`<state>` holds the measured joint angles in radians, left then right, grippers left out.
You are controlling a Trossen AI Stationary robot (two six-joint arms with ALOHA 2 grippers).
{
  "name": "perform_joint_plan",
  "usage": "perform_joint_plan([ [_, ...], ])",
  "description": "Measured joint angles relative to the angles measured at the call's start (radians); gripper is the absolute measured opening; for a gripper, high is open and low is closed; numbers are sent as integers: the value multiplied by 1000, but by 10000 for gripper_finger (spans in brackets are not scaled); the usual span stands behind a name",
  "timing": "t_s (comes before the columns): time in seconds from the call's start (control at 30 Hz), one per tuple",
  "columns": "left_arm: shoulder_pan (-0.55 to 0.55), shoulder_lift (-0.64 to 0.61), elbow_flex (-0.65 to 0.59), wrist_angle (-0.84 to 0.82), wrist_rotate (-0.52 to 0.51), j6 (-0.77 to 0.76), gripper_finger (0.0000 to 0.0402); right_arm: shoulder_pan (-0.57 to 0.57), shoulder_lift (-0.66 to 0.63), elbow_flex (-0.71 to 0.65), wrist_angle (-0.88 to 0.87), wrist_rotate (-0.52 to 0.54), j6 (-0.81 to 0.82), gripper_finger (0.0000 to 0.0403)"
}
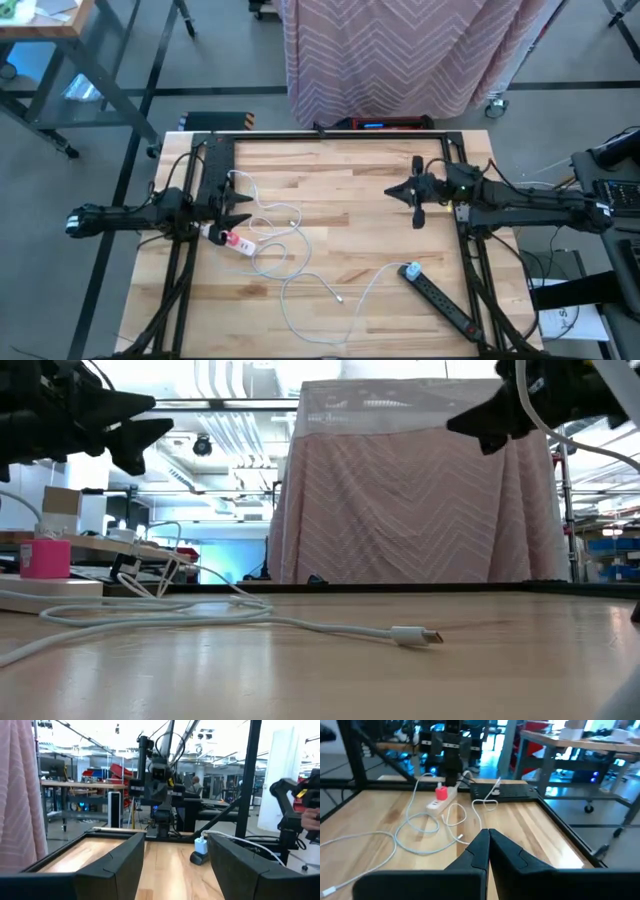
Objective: Insert USB
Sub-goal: Return to Home Position
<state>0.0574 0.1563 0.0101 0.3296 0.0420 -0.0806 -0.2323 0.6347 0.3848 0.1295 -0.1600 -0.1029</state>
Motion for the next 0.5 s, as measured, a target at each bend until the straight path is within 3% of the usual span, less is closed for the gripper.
perform_joint_plan([
  [0.13, -6, -30, 0, -9, 1, 9, 198, 11, -98, -72, 17, 51, 61, 0],
  [0.3, -41, -70, 0, -71, -4, 9, 190, 108, -223, -127, -1, 157, 101, 0],
  [0.5, -68, -109, 0, -86, -60, 31, 181, 173, -354, -127, -166, 184, 103, 0],
])
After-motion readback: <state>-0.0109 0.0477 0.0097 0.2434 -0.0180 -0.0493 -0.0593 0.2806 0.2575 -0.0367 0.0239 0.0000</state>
